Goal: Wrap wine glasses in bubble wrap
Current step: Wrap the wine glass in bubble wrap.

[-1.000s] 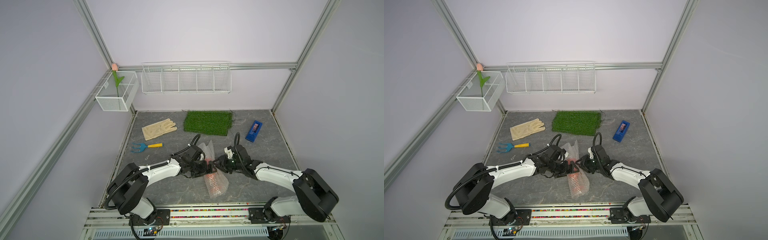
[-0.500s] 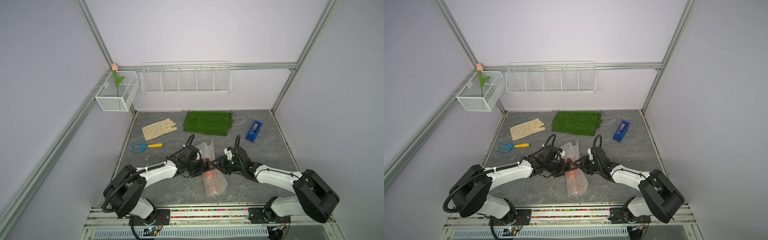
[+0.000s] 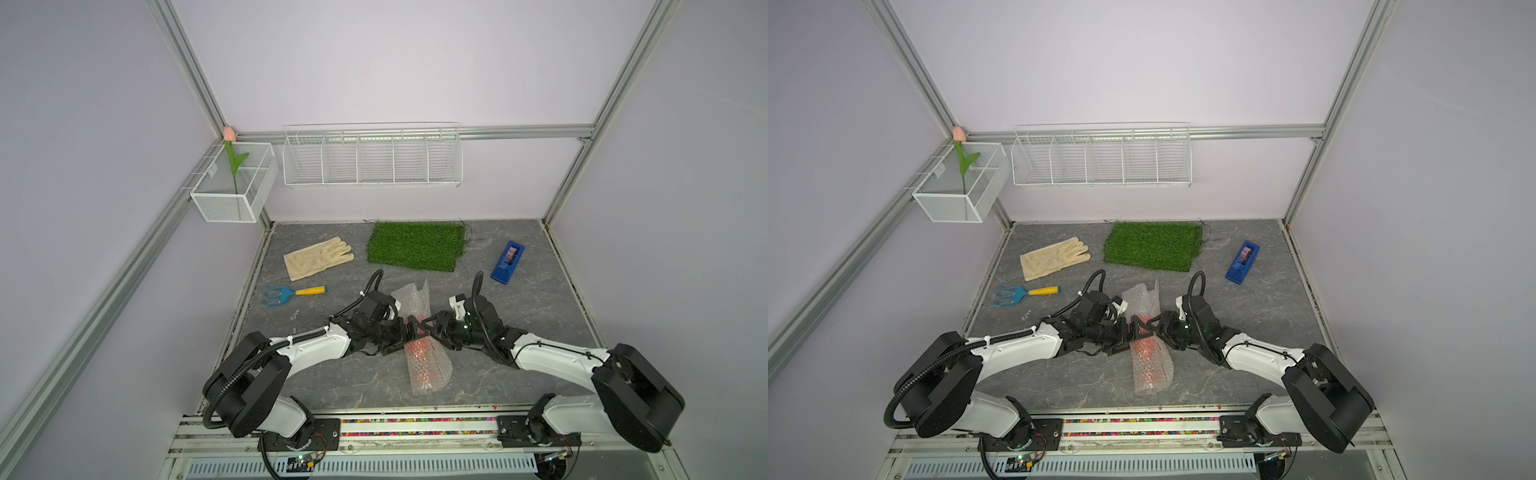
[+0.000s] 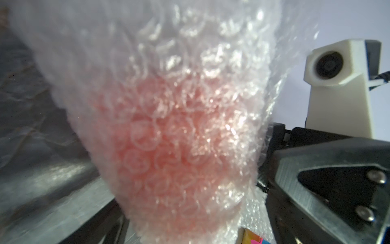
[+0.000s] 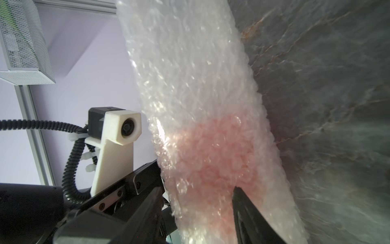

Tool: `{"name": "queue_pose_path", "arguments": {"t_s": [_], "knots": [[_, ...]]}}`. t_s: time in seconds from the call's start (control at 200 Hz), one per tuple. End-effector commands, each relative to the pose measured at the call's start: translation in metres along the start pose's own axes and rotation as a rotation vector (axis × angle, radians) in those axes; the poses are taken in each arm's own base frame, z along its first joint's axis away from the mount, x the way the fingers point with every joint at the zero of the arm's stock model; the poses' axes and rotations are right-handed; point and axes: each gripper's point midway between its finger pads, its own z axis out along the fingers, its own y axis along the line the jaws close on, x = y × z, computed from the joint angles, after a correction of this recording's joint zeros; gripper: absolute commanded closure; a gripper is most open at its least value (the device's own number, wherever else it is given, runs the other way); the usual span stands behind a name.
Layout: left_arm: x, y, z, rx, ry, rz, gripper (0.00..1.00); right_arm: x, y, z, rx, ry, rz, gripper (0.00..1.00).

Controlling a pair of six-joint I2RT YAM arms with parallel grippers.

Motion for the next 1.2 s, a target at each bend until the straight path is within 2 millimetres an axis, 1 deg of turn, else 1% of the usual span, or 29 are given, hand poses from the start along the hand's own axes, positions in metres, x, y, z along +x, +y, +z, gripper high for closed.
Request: {"name": "queue_pose_path", "arguments": {"t_s": [0.0, 0.225, 0.295, 0.34, 0.43, 0.49, 0.57, 0.64, 0.705, 0.74, 0.825, 0.93, 1.005, 1.055, 1.195], "knots": [[-0.008, -0.017, 0.001, 0.059, -0.012, 0.024, 0.0, 0.011, 0.009, 0.003, -0.042, 0.025, 0.006, 0.43], [-0.011, -0.004, 0.004, -0.017, -0.014, 0.021, 0.0, 0.015, 0.01, 0.009, -0.052, 0.039, 0.012, 0.43], [-0.011, -0.002, 0.004, -0.037, -0.011, 0.026, 0.05, 0.016, 0.008, 0.009, -0.047, 0.039, 0.013, 0.43], [-0.011, 0.0, 0.003, -0.051, -0.011, 0.032, 0.12, 0.015, 0.006, 0.008, -0.038, 0.035, 0.009, 0.43], [-0.009, 0.005, 0.003, -0.079, -0.002, 0.046, 0.2, 0.012, 0.002, 0.004, -0.013, 0.023, -0.005, 0.42], [-0.008, 0.008, 0.003, -0.09, 0.006, 0.056, 0.27, 0.008, 0.0, -0.001, 0.003, 0.011, -0.014, 0.42], [-0.006, 0.01, 0.005, -0.091, 0.022, 0.071, 0.33, 0.002, -0.002, -0.011, 0.04, -0.009, -0.037, 0.4], [-0.005, 0.012, 0.008, -0.097, 0.033, 0.098, 0.37, -0.007, -0.002, -0.024, 0.069, -0.037, -0.07, 0.36], [-0.005, 0.015, 0.011, -0.111, 0.05, 0.123, 0.4, -0.015, -0.001, -0.037, 0.109, -0.06, -0.104, 0.36], [-0.005, 0.016, 0.012, -0.114, 0.056, 0.136, 0.43, -0.02, -0.001, -0.043, 0.126, -0.072, -0.122, 0.33], [-0.005, 0.011, 0.014, -0.093, 0.073, 0.185, 0.47, -0.028, 0.0, -0.054, 0.171, -0.071, -0.168, 0.32], [-0.006, 0.006, 0.017, -0.086, 0.102, 0.256, 0.53, -0.033, 0.0, -0.06, 0.195, -0.049, -0.198, 0.33], [-0.007, 0.004, 0.019, -0.086, 0.126, 0.305, 0.56, -0.034, 0.003, -0.06, 0.189, -0.028, -0.223, 0.34], [-0.01, -0.002, 0.021, -0.08, 0.136, 0.341, 0.6, -0.033, 0.005, -0.059, 0.197, 0.005, -0.247, 0.35], [-0.018, -0.019, 0.027, -0.045, 0.165, 0.424, 0.61, -0.032, 0.011, -0.052, 0.179, 0.054, -0.296, 0.37]]}}
